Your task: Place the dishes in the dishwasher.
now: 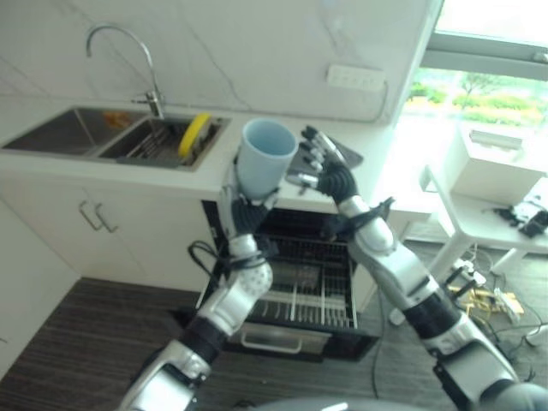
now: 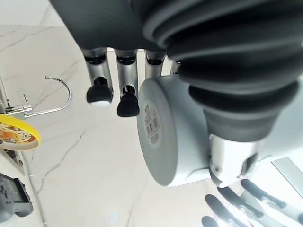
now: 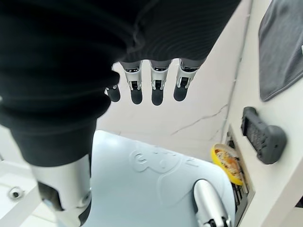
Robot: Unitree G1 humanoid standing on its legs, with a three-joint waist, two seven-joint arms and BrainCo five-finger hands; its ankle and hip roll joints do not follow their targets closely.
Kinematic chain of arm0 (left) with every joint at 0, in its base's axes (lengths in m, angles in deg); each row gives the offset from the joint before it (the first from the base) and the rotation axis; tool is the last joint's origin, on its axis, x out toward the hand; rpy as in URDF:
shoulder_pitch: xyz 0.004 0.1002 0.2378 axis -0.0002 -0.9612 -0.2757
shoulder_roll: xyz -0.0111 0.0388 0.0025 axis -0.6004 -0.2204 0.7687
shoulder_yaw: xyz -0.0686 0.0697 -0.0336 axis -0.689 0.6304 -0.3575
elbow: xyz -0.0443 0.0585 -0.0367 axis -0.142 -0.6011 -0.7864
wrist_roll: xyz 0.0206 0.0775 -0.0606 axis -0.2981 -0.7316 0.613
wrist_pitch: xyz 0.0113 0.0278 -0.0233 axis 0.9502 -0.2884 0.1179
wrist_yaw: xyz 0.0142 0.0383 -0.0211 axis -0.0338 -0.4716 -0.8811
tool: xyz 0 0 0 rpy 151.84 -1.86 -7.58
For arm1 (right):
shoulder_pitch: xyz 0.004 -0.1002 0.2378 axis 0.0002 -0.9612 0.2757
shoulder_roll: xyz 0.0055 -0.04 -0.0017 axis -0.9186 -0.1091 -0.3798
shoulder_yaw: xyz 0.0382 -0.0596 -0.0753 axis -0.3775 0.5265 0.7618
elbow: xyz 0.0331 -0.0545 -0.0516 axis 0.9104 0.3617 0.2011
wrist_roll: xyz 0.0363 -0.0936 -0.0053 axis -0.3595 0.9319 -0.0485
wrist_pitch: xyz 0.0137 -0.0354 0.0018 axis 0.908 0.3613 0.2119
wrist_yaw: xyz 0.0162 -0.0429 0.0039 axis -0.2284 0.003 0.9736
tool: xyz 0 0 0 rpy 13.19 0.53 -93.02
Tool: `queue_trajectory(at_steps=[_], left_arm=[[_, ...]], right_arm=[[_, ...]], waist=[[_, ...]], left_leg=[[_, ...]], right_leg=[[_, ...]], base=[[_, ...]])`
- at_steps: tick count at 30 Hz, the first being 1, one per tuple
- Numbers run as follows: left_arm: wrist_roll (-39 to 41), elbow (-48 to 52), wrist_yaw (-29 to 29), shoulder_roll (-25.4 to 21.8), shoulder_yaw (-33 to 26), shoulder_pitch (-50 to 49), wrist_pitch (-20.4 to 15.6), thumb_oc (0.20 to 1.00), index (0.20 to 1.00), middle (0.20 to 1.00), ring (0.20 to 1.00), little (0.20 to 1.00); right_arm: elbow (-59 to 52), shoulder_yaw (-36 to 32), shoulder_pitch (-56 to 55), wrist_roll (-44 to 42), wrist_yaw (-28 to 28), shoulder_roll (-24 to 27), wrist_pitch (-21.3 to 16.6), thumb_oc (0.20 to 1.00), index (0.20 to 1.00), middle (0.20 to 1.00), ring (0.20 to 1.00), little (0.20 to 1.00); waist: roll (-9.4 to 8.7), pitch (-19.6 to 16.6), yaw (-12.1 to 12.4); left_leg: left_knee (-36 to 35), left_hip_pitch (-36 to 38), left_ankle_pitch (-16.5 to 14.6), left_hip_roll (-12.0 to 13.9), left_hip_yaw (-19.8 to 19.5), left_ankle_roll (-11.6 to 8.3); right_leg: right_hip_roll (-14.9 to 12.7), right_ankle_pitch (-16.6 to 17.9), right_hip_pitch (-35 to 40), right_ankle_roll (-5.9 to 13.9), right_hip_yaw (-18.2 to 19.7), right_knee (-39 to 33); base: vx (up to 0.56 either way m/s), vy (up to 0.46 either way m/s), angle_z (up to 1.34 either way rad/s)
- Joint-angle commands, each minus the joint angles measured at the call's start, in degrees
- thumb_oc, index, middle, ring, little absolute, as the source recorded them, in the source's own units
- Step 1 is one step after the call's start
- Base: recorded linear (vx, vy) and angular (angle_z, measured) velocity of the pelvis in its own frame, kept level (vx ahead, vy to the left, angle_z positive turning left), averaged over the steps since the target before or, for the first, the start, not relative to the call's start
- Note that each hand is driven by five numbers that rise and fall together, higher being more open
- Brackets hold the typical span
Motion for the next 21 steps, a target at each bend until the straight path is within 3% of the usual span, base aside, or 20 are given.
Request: queue_trajectory(at_steps=[1,21], left_arm=[[-4.2,0.7,-0.2,-0.6,2.6,7.9,-1.8,0.2,0.2,0.2,0.2,0.2],[-4.5,1.9,-2.2,-0.8,5.9,9.2,-0.9,0.2,0.2,0.2,0.2,0.2]], right_arm=[[-1.9,-2.9,7.4,0.0,-1.1,-1.4,-2.5,1.0,1.0,1.0,1.0,1.0],[-1.9,-1.6,9.7,-1.1,-1.8,-3.9,-2.9,1.0,1.0,1.0,1.0,1.0]], waist=[[-0.7,1.6,1.4],[-0.44,2.1,1.9]], left_leg=[[0.0,2.7,-6.7,-4.4,-1.4,2.94],[0.0,2.8,-6.9,-4.6,-1.7,3.03]], right_leg=[[3.2,-2.2,1.5,-1.73,1.6,0.3],[3.2,-2.2,1.6,-1.69,1.3,0.3]], base=[[0.0,0.0,0.0],[0.0,0.0,0.0]])
